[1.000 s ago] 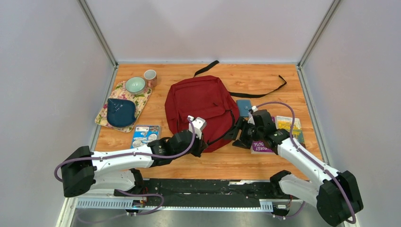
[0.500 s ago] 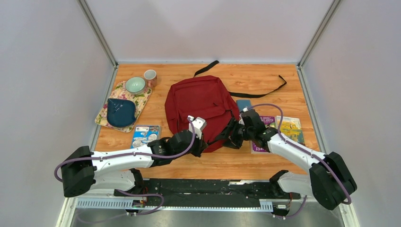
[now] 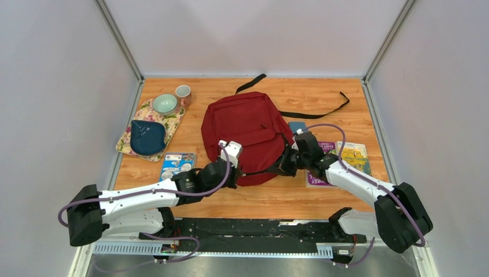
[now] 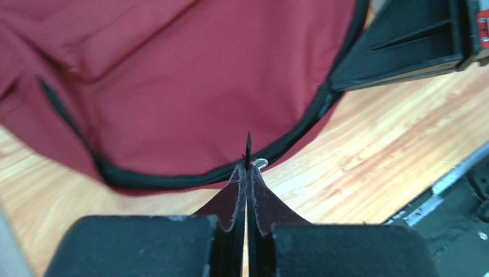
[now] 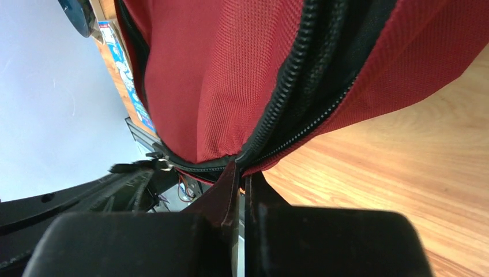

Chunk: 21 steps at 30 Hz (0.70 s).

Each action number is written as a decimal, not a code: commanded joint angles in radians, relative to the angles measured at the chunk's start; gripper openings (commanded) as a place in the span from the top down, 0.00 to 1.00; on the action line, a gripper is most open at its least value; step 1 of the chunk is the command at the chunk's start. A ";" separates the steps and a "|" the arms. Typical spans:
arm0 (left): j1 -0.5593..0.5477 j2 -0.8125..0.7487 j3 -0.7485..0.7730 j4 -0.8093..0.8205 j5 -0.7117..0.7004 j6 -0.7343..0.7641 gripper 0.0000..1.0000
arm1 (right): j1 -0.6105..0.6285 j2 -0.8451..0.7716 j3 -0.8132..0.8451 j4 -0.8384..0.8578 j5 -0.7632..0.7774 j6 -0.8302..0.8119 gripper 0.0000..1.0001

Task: Pack the student bag
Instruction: Unzip the student bag at the center of the board.

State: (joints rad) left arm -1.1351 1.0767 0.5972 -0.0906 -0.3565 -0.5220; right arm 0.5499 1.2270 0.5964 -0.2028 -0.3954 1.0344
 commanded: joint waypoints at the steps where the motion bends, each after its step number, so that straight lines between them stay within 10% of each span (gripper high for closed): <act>1: 0.057 -0.102 -0.042 -0.121 -0.157 0.062 1.00 | -0.041 0.002 0.016 -0.020 0.027 -0.076 1.00; 15: 0.152 -0.181 -0.111 -0.089 -0.032 0.037 1.00 | -0.142 -0.020 0.063 -0.078 -0.026 -0.204 0.99; 21: 0.149 -0.121 -0.108 0.058 0.158 -0.027 1.00 | -0.140 -0.046 0.138 -0.211 -0.068 -0.270 0.48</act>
State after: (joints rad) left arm -0.9878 0.9211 0.4850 -0.1513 -0.3313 -0.5041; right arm 0.4152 1.2251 0.6670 -0.3340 -0.4507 0.8341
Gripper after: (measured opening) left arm 0.006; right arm 0.419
